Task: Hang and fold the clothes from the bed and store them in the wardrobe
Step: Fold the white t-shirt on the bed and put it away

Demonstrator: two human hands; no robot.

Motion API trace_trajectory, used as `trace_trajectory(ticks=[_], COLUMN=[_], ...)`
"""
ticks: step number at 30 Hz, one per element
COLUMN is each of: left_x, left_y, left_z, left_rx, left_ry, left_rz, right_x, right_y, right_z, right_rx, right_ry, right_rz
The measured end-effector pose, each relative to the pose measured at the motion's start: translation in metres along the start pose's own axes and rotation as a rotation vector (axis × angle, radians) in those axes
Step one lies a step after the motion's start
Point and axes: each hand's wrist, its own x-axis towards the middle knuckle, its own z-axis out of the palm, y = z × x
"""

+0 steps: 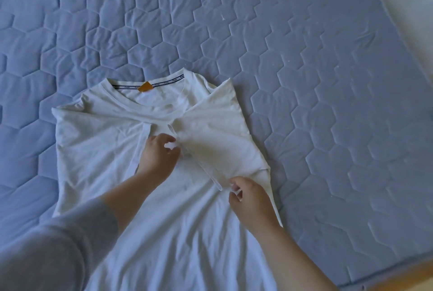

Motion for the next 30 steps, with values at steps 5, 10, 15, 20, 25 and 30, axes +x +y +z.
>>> trace_trajectory(ticks=[5,10,15,20,25,30], left_x=[-0.054,-0.12,-0.185,-0.254,-0.321,-0.368], left_y=[-0.005,-0.018,-0.038,-0.083,-0.122,-0.152], left_z=[0.008,0.012,0.028,0.056,0.091,0.097], left_rx=[0.002,0.04,0.039,0.022,-0.042,-0.022], left_ry=[-0.095,-0.205,-0.274,-0.184,-0.086,0.017], left_rz=[-0.004,0.039,0.023,-0.108,-0.175,-0.151], right_x=[-0.033,-0.096,-0.154,-0.186,-0.203,-0.228], right_y=[0.009,0.033,0.075,0.121,0.136,0.149], right_z=[-0.005,-0.001,0.002,0.015,0.026,0.038], right_rx=[0.0,0.043,-0.02,-0.039,-0.124,0.006], right_ry=[0.079,0.136,0.141,0.025,0.162,0.171], right_rz=[0.116,0.21,0.378,0.47,0.342,0.422])
